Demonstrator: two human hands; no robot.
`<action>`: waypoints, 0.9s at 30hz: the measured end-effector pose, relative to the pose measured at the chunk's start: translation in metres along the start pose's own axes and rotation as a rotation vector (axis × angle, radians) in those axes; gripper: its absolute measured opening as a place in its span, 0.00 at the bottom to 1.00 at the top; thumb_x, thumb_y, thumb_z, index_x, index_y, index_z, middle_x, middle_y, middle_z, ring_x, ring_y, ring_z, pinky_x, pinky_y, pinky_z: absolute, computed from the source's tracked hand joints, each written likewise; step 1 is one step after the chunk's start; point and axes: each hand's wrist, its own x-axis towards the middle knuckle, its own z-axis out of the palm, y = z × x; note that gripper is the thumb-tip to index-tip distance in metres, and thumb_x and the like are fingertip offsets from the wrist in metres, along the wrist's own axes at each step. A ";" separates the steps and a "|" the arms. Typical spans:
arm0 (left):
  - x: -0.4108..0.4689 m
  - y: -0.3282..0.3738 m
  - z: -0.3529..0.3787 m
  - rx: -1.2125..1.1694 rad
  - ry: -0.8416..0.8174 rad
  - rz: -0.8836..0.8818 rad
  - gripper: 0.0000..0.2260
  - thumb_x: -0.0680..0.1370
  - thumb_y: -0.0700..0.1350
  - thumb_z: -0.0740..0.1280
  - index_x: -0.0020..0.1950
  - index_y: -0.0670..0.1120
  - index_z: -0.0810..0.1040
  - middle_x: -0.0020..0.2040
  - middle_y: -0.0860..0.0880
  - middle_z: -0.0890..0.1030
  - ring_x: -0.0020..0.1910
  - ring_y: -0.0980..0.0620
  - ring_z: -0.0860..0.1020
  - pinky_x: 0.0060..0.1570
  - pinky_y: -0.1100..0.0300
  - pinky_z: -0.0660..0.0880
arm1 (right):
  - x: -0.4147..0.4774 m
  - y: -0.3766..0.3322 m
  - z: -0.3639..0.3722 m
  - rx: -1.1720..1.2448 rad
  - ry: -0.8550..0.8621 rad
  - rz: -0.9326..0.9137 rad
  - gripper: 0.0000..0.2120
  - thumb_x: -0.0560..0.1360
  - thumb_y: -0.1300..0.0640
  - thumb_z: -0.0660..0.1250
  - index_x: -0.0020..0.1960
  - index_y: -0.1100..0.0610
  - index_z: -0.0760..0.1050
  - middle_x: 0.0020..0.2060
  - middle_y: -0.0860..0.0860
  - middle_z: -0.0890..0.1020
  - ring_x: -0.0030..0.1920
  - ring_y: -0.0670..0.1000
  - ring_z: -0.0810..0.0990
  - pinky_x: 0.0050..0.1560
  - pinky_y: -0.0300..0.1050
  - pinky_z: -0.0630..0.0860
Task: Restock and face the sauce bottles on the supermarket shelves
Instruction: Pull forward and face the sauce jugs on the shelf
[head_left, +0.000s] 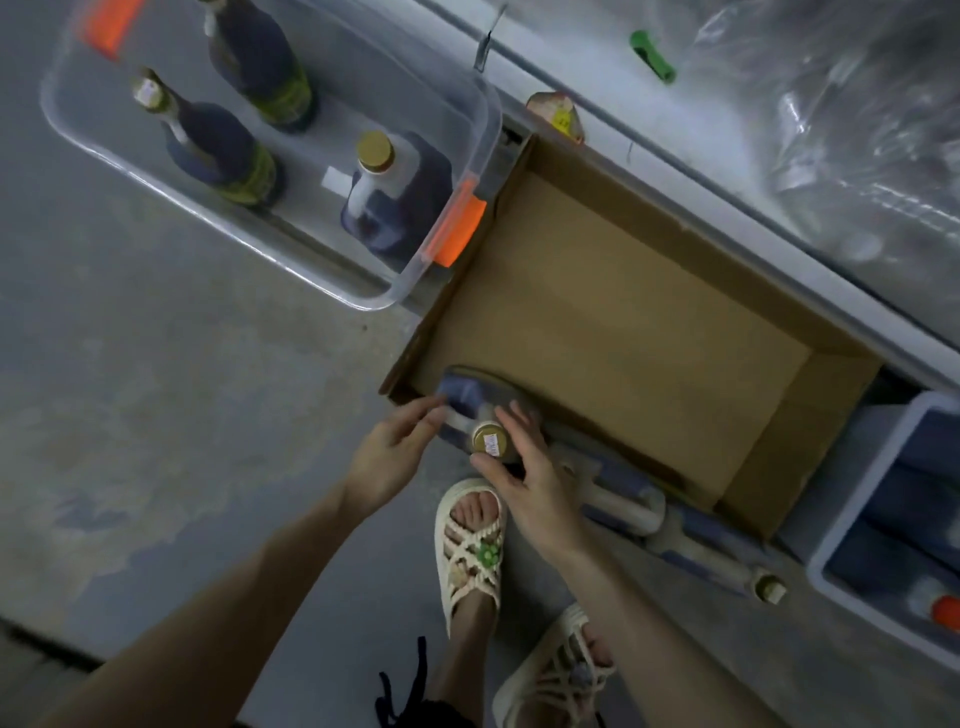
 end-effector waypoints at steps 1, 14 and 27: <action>0.002 0.001 0.001 0.007 -0.019 0.007 0.16 0.83 0.49 0.56 0.69 0.50 0.71 0.60 0.55 0.72 0.59 0.58 0.70 0.58 0.61 0.67 | 0.000 0.000 -0.001 -0.020 -0.003 -0.010 0.28 0.77 0.53 0.67 0.75 0.53 0.62 0.75 0.45 0.58 0.74 0.39 0.50 0.57 0.15 0.50; 0.068 0.019 0.001 0.116 -0.086 0.082 0.23 0.79 0.62 0.56 0.71 0.55 0.68 0.69 0.49 0.69 0.70 0.50 0.66 0.71 0.47 0.62 | 0.055 -0.022 -0.037 0.117 0.091 -0.044 0.24 0.78 0.47 0.62 0.71 0.56 0.69 0.65 0.47 0.75 0.64 0.39 0.71 0.56 0.21 0.64; 0.122 0.060 0.023 0.189 -0.057 0.208 0.15 0.80 0.53 0.60 0.50 0.40 0.73 0.44 0.43 0.76 0.43 0.49 0.75 0.45 0.55 0.71 | 0.109 -0.029 -0.074 0.190 0.183 -0.039 0.12 0.82 0.51 0.55 0.60 0.53 0.71 0.43 0.37 0.71 0.43 0.36 0.72 0.41 0.17 0.62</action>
